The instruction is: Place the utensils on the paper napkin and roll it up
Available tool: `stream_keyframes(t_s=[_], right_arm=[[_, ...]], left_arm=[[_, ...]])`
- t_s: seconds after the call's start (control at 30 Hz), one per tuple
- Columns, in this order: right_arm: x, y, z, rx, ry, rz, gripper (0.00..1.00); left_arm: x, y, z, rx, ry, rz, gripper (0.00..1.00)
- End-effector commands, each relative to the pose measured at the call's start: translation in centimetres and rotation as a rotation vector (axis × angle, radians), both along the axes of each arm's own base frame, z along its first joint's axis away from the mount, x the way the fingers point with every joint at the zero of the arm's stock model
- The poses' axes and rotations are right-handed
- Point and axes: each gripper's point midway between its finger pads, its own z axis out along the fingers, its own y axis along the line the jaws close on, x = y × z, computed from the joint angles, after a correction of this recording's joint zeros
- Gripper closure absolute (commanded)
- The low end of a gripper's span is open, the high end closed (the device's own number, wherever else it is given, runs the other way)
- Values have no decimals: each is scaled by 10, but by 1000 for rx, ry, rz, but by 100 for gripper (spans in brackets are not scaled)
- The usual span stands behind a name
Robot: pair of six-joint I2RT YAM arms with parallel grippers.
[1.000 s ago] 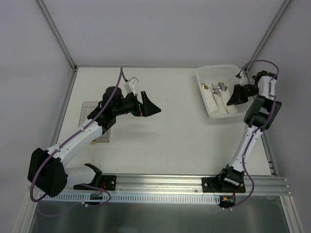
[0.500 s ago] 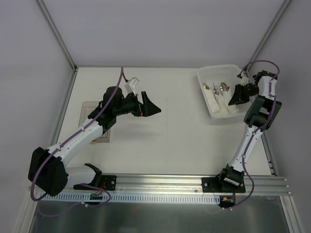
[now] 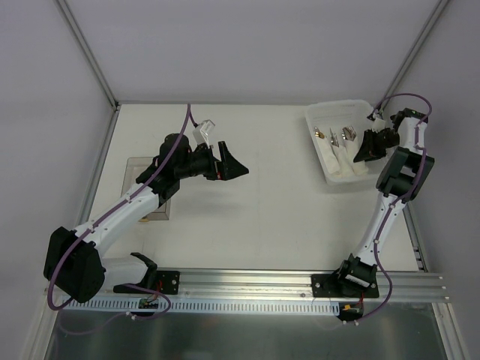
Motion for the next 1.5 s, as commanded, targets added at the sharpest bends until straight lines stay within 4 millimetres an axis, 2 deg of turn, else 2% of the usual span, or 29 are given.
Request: stream_keyframes(t_s=[0.0, 0.33, 0.57, 0.73, 1.0, 1.27, 1.43, 1.47], right_arm=[[3, 9, 19, 27, -30, 34, 100], [-5, 24, 7, 115, 35, 44, 100], [-5, 30, 6, 108, 61, 37, 100], [-5, 29, 4, 86, 79, 25, 93], [-6, 15, -5, -19, 106, 13, 62], [-1, 9, -3, -93, 82, 21, 57], [6, -2, 7, -165, 33, 15, 35], [8, -3, 15, -178, 11, 11, 29]], left_arm=[[3, -4, 7, -3, -36, -6, 1], [6, -4, 5, -4, -24, -8, 1], [8, -4, 4, -4, -19, -10, 1], [7, -3, 2, -3, -15, -12, 1], [8, -1, 3, -5, -19, -12, 1], [7, 2, 5, -8, -25, -8, 1], [7, 4, 4, -6, -26, 1, 1], [7, 4, 3, -3, -23, 4, 1]])
